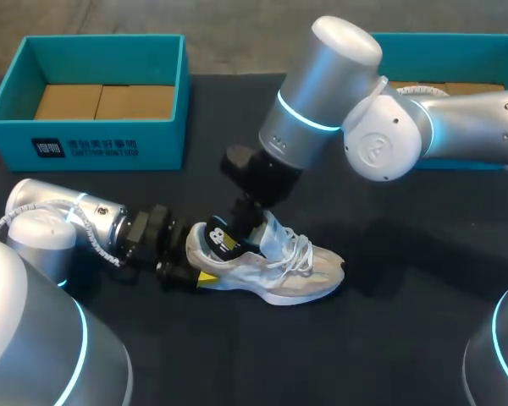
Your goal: Take the shoe out of the shoebox, open the shoe tongue, remove and reinsert the insole, then place the shoe into the shoebox
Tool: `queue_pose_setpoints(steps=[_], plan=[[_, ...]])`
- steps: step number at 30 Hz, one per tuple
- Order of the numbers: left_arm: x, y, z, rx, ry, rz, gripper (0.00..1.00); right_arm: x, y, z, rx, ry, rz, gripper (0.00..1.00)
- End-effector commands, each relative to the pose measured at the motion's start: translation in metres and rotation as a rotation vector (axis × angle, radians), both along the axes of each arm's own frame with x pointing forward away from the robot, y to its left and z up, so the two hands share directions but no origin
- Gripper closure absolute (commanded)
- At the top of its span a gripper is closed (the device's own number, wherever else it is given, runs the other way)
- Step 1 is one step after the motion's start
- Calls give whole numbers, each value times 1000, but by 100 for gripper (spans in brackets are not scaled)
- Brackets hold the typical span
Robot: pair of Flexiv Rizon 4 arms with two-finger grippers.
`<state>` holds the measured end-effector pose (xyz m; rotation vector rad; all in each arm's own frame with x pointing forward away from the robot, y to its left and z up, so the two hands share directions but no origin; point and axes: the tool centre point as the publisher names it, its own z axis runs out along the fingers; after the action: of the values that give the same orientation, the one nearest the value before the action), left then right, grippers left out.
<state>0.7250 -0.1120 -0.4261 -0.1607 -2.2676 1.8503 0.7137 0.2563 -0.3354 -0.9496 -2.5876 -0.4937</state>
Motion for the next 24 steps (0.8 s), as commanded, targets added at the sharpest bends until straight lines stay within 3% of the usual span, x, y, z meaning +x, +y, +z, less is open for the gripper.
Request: queue_pose_setpoints(steps=[1,18,20,24], plan=[[0,0,-1,1,0,1,100,1,2,-8,9,5,-1,55],[0,0,-1,1,0,1,100,0,1,-14,18,20,1,59],[0,0,-1,1,0,1,100,0,2,-14,18,21,3,95],[0,0,-1,1,0,1,100,0,3,-13,21,18,12,100]])
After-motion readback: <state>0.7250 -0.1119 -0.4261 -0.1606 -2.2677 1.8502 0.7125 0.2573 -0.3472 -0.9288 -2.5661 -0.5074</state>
